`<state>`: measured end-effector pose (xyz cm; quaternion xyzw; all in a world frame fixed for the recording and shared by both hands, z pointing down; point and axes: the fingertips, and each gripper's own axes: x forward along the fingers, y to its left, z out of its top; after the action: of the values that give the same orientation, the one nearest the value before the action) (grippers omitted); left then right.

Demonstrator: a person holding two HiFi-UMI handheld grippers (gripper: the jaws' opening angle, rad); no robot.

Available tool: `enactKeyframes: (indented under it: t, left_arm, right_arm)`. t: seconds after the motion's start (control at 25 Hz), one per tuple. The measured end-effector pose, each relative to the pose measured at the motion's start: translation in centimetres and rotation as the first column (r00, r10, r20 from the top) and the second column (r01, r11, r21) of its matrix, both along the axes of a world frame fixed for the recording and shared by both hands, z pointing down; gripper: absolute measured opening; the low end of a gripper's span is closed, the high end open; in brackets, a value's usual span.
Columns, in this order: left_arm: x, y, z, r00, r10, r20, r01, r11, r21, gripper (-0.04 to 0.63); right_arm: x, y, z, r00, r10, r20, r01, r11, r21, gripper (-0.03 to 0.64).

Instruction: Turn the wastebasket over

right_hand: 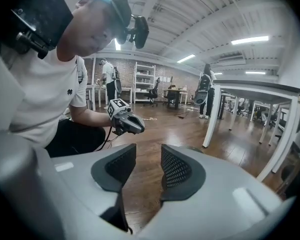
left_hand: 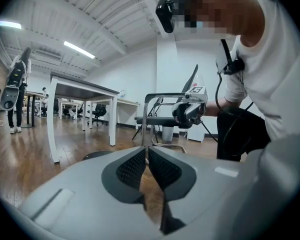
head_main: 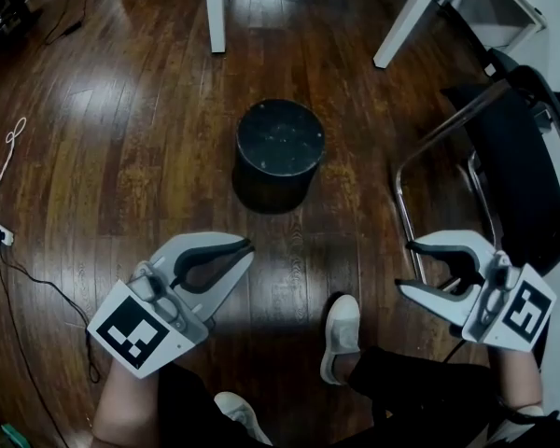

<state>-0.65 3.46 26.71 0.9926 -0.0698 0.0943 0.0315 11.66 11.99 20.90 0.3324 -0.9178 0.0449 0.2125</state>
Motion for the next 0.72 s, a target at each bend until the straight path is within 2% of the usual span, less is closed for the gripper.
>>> enactKeyframes:
  t: [0.72]
  left_arm:
    - [0.0, -0.9, 1.4, 0.999, -0.002, 0.039, 0.001, 1.000, 0.016, 0.018]
  right_arm:
    - [-0.8, -0.6, 0.5, 1.000, -0.013, -0.012, 0.013, 1.000, -0.017, 0.155]
